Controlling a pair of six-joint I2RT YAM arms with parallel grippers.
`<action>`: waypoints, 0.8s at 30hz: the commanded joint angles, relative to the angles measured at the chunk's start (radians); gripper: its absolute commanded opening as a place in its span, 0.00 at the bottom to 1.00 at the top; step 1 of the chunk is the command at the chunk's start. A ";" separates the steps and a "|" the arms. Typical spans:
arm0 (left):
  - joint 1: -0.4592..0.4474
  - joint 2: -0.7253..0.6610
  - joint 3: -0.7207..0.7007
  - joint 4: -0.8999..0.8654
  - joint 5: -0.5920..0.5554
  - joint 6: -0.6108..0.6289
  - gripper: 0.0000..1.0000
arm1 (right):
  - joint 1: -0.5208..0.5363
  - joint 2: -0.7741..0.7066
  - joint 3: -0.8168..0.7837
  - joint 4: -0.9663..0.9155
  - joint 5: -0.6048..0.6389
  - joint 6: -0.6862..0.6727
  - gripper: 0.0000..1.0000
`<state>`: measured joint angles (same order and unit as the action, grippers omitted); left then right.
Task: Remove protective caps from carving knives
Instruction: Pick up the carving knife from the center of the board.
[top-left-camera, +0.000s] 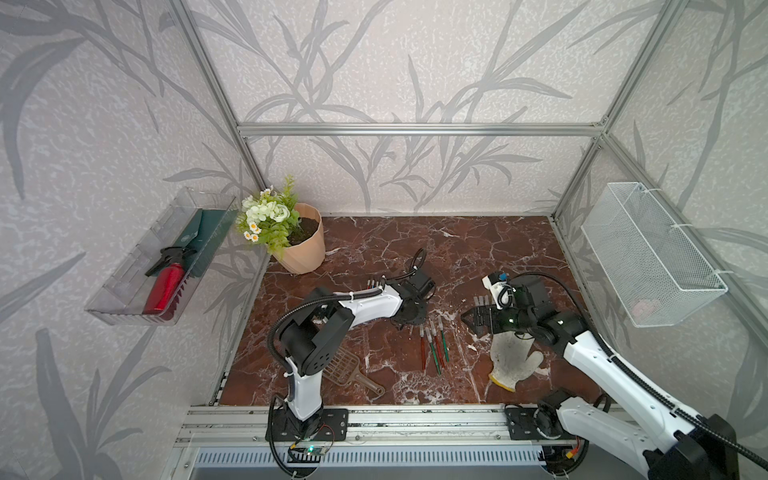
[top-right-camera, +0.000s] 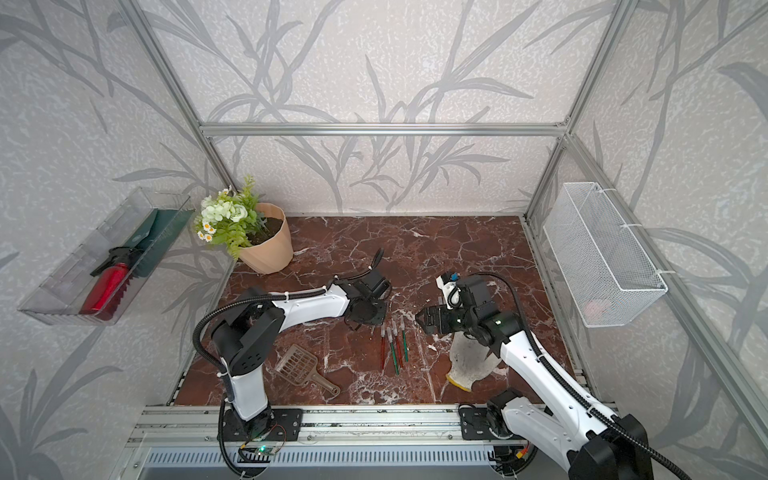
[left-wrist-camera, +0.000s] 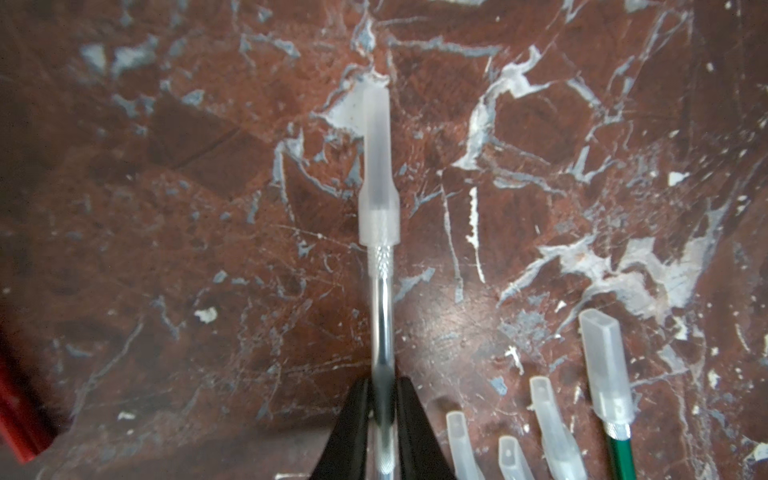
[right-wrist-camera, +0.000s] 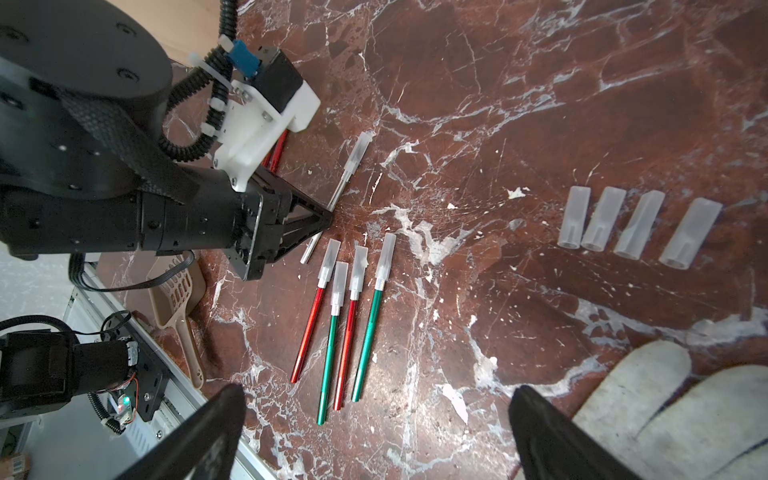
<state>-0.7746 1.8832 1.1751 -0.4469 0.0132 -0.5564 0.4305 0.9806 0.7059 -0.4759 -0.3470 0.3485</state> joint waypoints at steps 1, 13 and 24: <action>-0.009 0.026 0.017 -0.056 -0.038 0.007 0.16 | 0.007 -0.016 -0.014 0.007 0.006 0.009 1.00; -0.011 0.014 0.014 -0.054 -0.032 0.006 0.10 | 0.007 -0.016 -0.029 0.031 -0.003 0.030 1.00; 0.006 -0.138 -0.021 0.037 0.116 0.031 0.08 | 0.007 0.032 -0.036 0.156 -0.110 0.182 0.94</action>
<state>-0.7757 1.8111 1.1656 -0.4313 0.0757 -0.5457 0.4313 0.9958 0.6792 -0.3885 -0.4049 0.4725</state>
